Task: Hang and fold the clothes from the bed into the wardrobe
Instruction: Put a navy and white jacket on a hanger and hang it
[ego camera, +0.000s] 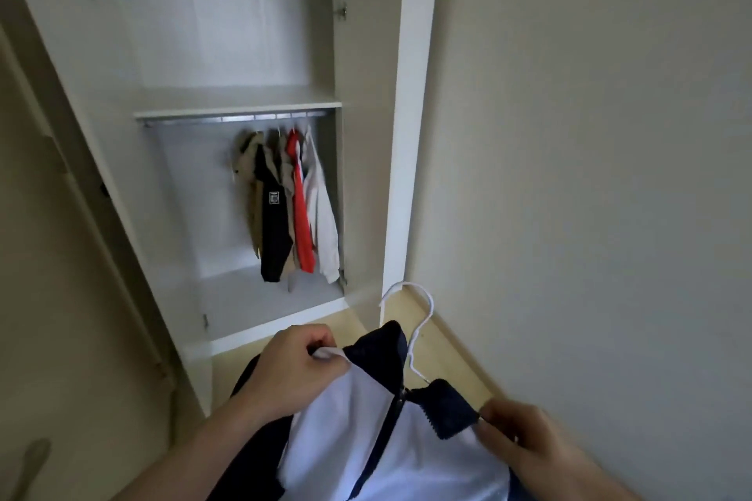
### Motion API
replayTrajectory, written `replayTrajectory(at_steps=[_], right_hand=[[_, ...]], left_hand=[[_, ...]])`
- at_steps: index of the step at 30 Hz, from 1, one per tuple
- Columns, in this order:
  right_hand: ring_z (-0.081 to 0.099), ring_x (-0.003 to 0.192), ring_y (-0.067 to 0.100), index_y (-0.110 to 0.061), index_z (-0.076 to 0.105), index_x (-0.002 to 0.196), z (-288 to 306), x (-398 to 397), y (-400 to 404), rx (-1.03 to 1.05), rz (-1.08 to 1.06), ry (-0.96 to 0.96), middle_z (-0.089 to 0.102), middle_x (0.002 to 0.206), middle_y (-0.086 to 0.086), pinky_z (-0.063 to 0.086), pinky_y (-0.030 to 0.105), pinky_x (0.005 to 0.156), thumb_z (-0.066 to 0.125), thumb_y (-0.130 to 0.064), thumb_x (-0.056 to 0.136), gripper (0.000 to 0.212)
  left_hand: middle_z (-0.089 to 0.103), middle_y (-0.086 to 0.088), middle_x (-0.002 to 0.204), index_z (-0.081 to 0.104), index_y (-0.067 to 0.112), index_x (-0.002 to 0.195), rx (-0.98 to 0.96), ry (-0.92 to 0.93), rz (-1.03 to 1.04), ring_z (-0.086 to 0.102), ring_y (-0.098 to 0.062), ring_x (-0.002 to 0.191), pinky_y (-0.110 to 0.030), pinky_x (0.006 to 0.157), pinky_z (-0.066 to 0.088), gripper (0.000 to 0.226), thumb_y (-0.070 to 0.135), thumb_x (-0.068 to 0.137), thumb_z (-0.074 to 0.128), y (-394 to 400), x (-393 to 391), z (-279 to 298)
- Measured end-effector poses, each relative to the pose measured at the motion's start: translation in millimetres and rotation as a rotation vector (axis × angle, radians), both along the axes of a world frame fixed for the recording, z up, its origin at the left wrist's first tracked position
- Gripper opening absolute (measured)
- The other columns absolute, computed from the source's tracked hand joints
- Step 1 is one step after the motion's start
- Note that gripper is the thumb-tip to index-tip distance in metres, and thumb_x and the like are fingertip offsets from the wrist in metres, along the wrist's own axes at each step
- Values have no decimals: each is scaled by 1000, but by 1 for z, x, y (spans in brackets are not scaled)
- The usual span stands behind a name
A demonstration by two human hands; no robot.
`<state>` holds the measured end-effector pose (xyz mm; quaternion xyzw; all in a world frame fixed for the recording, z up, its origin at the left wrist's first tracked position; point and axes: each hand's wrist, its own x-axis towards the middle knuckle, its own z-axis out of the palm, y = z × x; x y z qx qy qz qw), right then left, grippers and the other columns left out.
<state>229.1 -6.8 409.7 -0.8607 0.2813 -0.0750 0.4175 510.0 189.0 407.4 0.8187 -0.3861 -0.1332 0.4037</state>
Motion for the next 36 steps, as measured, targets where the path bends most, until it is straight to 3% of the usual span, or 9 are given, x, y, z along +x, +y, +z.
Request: replayTrajectory(at_steps=[4, 9, 14, 17, 19, 22, 24, 31, 36], right_hand=[[43, 64, 7, -18, 61, 77, 12, 76, -6, 83, 29, -103, 45, 64, -8, 33, 31, 66, 65, -30, 96, 24], [40, 56, 10, -24, 58, 62, 25, 163, -23, 161, 52, -196, 46, 57, -6, 30, 21, 55, 68, -14, 96, 37], [39, 58, 10, -26, 51, 57, 40, 231, -58, 195, 76, -213, 43, 60, -4, 30, 20, 59, 69, -20, 93, 41], [45, 59, 10, -22, 51, 58, 49, 266, -90, 158, 73, -249, 48, 67, 3, 33, 22, 62, 71, -17, 92, 40], [46, 57, 4, -17, 55, 66, 57, 292, -109, 152, 100, -237, 49, 63, 0, 35, 14, 61, 69, -22, 94, 32], [50, 54, -5, -17, 59, 75, 69, 334, -128, 191, 123, -203, 52, 58, -12, 40, 5, 63, 63, -30, 98, 27], [51, 52, -7, -18, 60, 74, 72, 364, -137, 225, 116, -204, 55, 59, -11, 40, 3, 61, 64, -28, 98, 27], [52, 65, 16, -12, 62, 63, 54, 484, -160, 392, 82, -191, 56, 55, 0, 36, 29, 64, 67, -5, 93, 31], [56, 67, 18, -6, 67, 66, 40, 581, -160, 457, 60, -190, 62, 61, 4, 37, 28, 61, 64, 1, 90, 26]], left_hand=[[62, -1, 65, 66, 20, 72, -23, -16, 76, 53, -7, 58, -27, 60, 42, 13, 31, 75, 70, 3, 64, 22], [70, 17, 80, 72, 35, 77, -1, -145, 127, 65, -1, 77, -24, 70, 53, 5, 35, 83, 70, -7, 137, 49], [65, 19, 97, 70, 39, 95, 64, -263, 147, 62, 3, 92, -16, 79, 48, 10, 47, 89, 70, -36, 197, 66], [62, 16, 107, 70, 32, 107, 78, -288, 191, 61, -1, 100, -20, 89, 50, 20, 40, 89, 74, -61, 229, 77], [62, 13, 111, 69, 29, 111, 84, -282, 215, 61, -3, 105, -23, 93, 49, 26, 33, 87, 77, -74, 250, 85], [61, 14, 113, 67, 29, 114, 76, -285, 263, 59, -3, 107, -7, 85, 42, 32, 29, 85, 79, -82, 280, 92], [58, 15, 114, 63, 31, 116, 63, -272, 320, 56, -4, 108, -1, 80, 37, 35, 29, 86, 80, -80, 300, 94], [56, 7, 124, 64, 29, 117, 134, -185, 470, 54, -9, 110, -2, 72, 37, 35, 29, 86, 80, -71, 390, 91], [58, 6, 120, 67, 27, 113, 104, -167, 485, 56, -11, 109, -18, 85, 44, 30, 28, 86, 80, -89, 464, 82]])
